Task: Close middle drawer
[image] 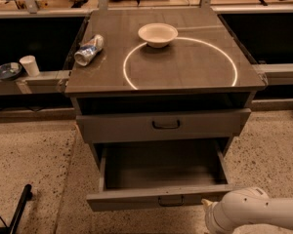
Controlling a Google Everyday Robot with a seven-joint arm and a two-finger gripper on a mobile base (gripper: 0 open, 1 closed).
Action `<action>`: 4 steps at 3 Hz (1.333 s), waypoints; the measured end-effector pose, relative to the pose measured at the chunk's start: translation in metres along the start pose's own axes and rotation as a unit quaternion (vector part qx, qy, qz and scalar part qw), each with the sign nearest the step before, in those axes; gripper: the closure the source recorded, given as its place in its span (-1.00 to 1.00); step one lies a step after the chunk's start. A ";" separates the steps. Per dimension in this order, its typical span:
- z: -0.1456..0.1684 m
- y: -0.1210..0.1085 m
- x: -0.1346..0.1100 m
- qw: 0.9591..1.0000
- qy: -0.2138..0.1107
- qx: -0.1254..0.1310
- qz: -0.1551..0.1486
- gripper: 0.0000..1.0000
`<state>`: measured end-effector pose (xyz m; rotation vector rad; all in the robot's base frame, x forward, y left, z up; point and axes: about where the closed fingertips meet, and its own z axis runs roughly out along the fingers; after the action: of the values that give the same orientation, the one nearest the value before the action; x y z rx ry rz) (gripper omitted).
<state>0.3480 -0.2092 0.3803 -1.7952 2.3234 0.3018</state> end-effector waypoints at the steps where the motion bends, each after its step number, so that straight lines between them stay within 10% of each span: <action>1: 0.000 0.000 0.000 1.000 0.000 0.000 0.000 -1.00; 2: 0.005 -0.004 -0.004 1.000 -0.025 0.005 -0.008 -0.67; 4: 0.024 -0.032 -0.033 0.980 -0.198 0.026 0.002 0.26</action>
Offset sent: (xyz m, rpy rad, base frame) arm 0.0375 0.0201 -0.0143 0.3527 -0.2033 0.0819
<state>0.3874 -0.1802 0.3647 -1.5385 2.0344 0.5391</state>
